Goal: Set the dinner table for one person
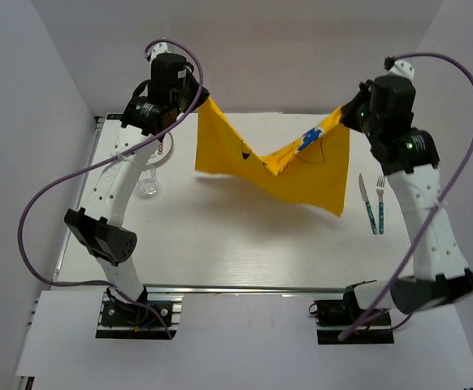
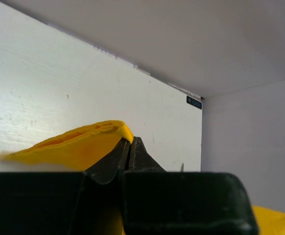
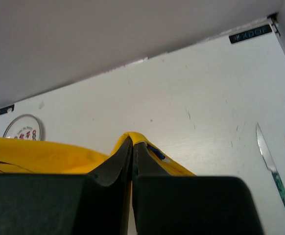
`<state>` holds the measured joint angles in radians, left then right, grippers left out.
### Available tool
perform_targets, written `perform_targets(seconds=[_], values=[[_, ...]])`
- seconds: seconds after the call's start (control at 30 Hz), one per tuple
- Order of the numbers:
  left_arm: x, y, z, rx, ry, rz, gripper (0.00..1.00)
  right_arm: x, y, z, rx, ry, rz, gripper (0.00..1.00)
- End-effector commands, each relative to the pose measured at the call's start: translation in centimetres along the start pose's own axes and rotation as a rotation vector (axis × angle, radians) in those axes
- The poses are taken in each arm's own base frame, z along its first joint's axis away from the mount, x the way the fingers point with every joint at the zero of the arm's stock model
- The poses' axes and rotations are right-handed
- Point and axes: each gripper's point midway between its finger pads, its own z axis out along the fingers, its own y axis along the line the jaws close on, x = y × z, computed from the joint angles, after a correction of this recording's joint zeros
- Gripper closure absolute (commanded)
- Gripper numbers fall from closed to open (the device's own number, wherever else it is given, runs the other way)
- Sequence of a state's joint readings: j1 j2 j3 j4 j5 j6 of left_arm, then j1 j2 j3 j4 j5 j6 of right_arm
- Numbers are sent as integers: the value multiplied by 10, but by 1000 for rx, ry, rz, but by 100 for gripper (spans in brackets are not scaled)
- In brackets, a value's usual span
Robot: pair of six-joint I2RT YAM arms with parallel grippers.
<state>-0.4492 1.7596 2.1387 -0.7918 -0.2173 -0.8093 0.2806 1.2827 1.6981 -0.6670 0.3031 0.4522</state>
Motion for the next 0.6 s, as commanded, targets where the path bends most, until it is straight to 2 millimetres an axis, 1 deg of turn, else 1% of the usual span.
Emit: perform_targets(seconds=[0.0,0.03,0.07,0.1,0.13,0.17,0.2,0.23,0.27,0.3,0.33,0.37,0.4,0.43,0.47,0.5,0.53,0.57], values=[[-64,-26,-16,132,-172,11,100,-69,19,6,-77,-166,-13,100],[-68,-24,-13,131,-184,20,100,-75,24,11,-103,-177,-26,100],[-75,-27,-11,150,-207,19,100,-73,30,21,-137,-157,-34,100],[-82,-24,-11,152,-225,26,100,-81,27,23,-142,-169,-35,100],[-83,-25,-12,161,-231,42,100,-84,37,27,-201,-164,-69,100],[-89,-24,-12,169,-254,49,100,-84,37,30,-207,-161,-79,100],[-90,-24,-14,172,-263,56,100,-83,28,36,-193,-150,-81,100],[-96,-26,-28,186,-284,67,100,-74,25,41,-194,-124,-90,100],[-83,-15,-19,171,-270,72,100,-71,20,42,-196,-125,-107,100],[-75,-6,-17,156,-260,75,100,-59,18,44,-219,-100,-109,100],[-66,2,-18,154,-251,68,100,-16,4,60,-208,-3,-103,100],[-39,28,-16,130,-224,63,100,-19,3,50,-228,-52,-90,100],[-23,43,-15,117,-205,46,100,-1,-3,51,-228,-30,-77,100],[-6,55,-15,116,-183,19,100,41,-19,49,-222,31,-63,100],[28,89,-16,75,-141,2,100,51,-22,49,-231,17,-39,100],[45,100,-19,68,-113,-48,93,91,-41,44,-197,71,-21,97],[64,119,-21,34,-78,-64,78,79,-37,33,-206,28,-9,75],[93,150,-29,-31,-30,-85,58,124,-59,35,-151,107,14,44]])
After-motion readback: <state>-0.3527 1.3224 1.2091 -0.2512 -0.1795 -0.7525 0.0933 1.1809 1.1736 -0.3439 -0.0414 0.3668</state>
